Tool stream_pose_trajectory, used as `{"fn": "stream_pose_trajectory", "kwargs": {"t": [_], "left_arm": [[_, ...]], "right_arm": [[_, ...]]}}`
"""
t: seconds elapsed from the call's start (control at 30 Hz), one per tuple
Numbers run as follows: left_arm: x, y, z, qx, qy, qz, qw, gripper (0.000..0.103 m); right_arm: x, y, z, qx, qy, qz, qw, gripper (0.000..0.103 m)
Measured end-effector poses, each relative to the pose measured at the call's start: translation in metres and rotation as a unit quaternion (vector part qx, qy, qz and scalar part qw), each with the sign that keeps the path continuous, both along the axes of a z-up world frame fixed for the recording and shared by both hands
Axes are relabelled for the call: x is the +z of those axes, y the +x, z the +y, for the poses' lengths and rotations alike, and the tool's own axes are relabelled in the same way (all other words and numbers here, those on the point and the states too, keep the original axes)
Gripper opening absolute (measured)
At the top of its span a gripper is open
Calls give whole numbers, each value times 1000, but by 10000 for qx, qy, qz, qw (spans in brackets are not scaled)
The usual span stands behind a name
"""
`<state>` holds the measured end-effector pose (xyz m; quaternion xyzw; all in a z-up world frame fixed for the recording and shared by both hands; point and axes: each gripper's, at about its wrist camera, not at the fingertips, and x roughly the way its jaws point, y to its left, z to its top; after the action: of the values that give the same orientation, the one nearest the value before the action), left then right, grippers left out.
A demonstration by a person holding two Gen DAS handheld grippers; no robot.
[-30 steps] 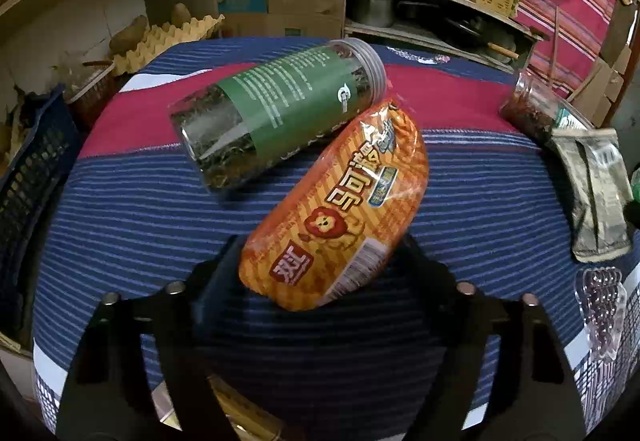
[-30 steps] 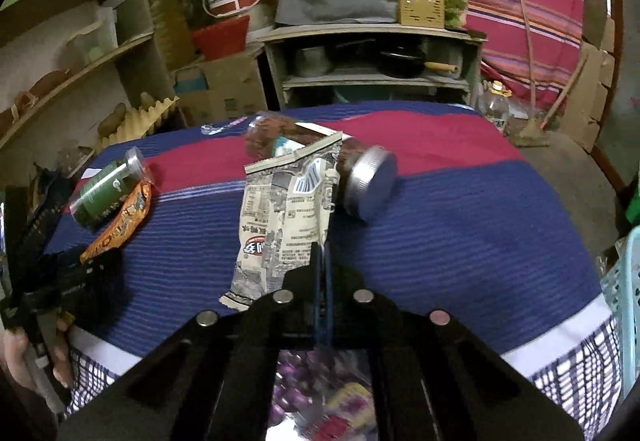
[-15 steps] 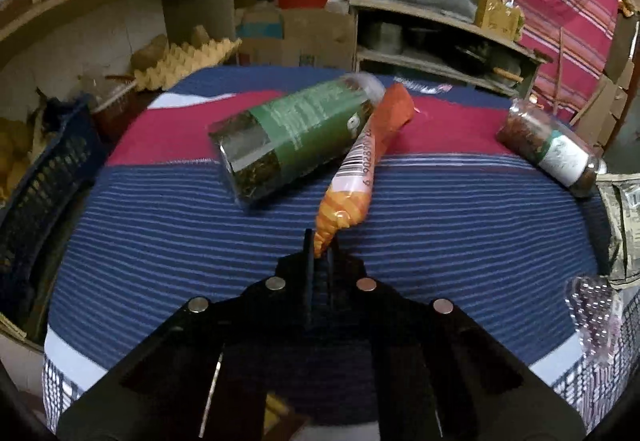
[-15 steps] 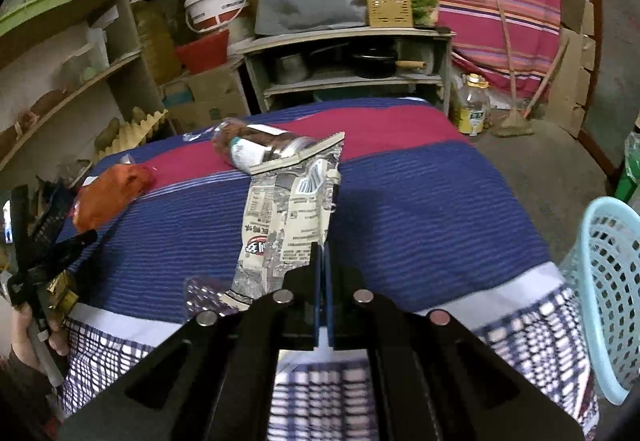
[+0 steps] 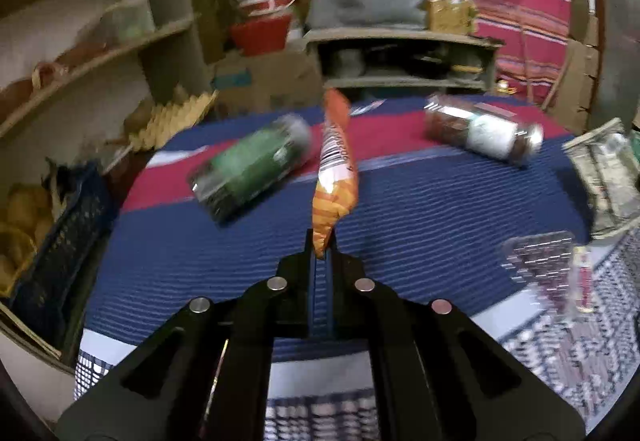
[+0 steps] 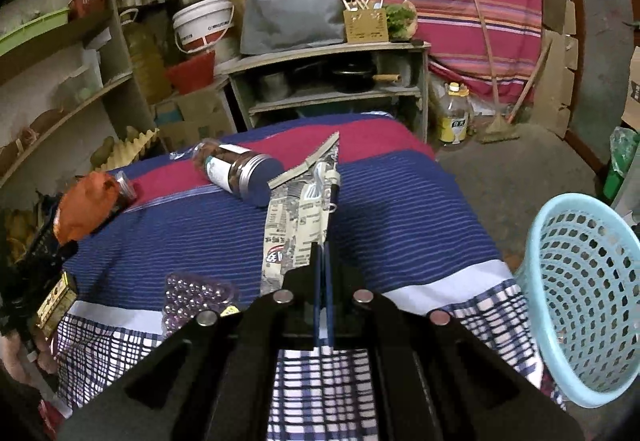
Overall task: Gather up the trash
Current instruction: 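Lift the orange bag and foil packet and carry them over the basket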
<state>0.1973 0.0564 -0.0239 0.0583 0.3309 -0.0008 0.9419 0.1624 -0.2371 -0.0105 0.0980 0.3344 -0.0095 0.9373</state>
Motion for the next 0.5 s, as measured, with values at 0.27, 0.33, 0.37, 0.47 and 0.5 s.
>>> {"fn": "stream_pose_trajectory", "kwargs": {"t": [0.27, 0.33, 0.37, 0.47, 0.5], "left_arm": [[43, -32, -72, -811, -53, -348, 9961, 2], [47, -39, -90, -990, -83, -398, 9943, 2], [49, -41, -100, -1090, -103, -421, 9931, 2], [53, -47, -133, -1400, -193, -440, 9890, 2], [53, -47, -141, -1471, -234, -425, 9879, 2]], "right_arm": [[16, -28, -36, -183, 19, -207, 9996, 2], [19, -37, -49, -271, -1, -257, 9993, 2], [21, -41, -55, -309, -8, -270, 9992, 2], [26, -54, -77, -458, -36, -315, 9984, 2], [27, -59, -86, -522, -55, -323, 9981, 2]]}}
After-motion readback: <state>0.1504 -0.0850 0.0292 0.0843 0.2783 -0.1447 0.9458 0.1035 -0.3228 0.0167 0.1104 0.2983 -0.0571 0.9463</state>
